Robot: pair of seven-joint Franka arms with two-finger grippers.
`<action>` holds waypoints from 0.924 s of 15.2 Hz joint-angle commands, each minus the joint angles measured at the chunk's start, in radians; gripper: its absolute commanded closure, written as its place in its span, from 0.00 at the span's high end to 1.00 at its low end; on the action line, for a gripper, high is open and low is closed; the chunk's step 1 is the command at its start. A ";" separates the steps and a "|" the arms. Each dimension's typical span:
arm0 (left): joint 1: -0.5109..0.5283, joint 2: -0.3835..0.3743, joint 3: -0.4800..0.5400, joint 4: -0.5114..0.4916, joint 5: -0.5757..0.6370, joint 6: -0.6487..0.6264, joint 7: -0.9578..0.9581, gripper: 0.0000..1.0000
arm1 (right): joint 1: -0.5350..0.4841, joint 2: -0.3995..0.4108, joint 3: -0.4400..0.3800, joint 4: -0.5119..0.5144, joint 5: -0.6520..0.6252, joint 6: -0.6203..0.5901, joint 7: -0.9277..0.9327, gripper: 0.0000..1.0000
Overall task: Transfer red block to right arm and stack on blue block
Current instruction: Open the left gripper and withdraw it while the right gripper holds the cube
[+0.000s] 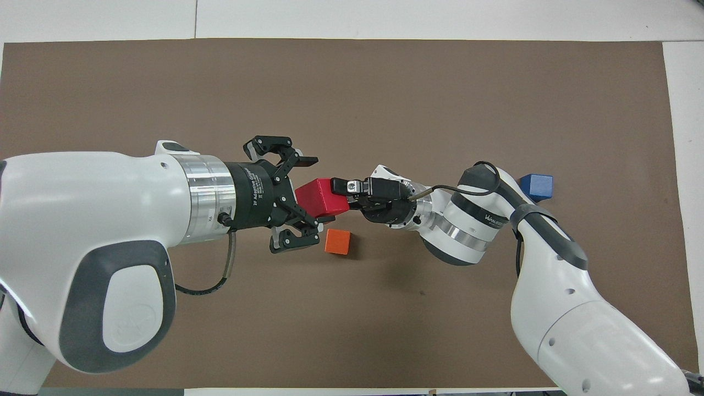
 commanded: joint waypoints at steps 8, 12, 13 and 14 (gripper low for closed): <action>0.428 -0.027 0.002 -0.005 0.184 -0.243 0.789 1.00 | -0.099 -0.192 0.000 -0.009 -0.280 0.346 0.126 0.00; 0.512 0.019 0.002 -0.001 0.365 -0.256 1.162 1.00 | -0.187 -0.260 -0.007 0.009 -0.583 0.443 0.184 0.00; 0.514 0.034 0.002 0.005 0.439 -0.259 1.235 1.00 | -0.207 -0.308 -0.007 0.019 -0.696 0.497 0.234 0.00; 0.511 0.057 0.002 0.016 0.512 -0.278 1.309 1.00 | -0.225 -0.349 -0.007 0.034 -0.819 0.528 0.291 0.00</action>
